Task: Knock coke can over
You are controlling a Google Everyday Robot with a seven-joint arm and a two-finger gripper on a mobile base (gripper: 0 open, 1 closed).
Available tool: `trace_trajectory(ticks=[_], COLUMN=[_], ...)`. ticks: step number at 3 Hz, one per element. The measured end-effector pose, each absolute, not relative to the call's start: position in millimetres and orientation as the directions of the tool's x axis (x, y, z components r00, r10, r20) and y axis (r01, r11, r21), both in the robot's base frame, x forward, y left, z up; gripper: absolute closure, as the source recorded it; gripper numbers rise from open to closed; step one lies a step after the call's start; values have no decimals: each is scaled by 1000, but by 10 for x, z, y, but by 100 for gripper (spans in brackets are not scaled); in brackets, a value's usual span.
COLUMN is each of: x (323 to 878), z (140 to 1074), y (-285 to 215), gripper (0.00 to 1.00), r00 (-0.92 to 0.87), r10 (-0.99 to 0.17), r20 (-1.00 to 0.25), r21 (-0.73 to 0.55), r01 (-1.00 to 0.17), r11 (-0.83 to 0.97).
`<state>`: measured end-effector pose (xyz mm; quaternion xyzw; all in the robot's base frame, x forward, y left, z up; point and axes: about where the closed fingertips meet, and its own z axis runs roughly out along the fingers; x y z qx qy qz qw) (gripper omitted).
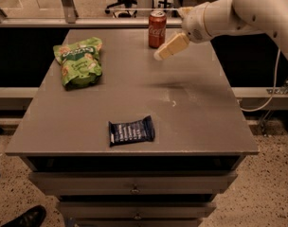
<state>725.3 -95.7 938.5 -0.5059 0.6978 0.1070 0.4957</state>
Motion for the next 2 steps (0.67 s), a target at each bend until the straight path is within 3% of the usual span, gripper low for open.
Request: trace_trajectory(ticks=[2], x=[8112], z=[9167], y=[-827], gripper=[0], r00=[-32], r10=[-509], r20=[-860], r21=[-322], r01=[-739], r11=[592])
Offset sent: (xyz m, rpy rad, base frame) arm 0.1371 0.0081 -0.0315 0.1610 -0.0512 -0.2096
